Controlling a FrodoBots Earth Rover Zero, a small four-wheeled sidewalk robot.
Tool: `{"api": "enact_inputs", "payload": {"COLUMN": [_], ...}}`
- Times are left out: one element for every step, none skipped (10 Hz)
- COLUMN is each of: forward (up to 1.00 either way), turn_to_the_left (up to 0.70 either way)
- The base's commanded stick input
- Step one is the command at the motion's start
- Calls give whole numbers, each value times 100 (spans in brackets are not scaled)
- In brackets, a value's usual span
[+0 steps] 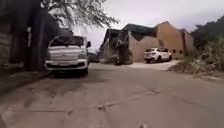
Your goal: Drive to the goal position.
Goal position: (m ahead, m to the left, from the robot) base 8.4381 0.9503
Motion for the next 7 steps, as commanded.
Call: {"api": "enact_inputs", "payload": {"forward": [100, 100, 100, 100, 100, 100, 100], "turn_to_the_left": [0, 0, 0, 0, 1, 2, 12]}}
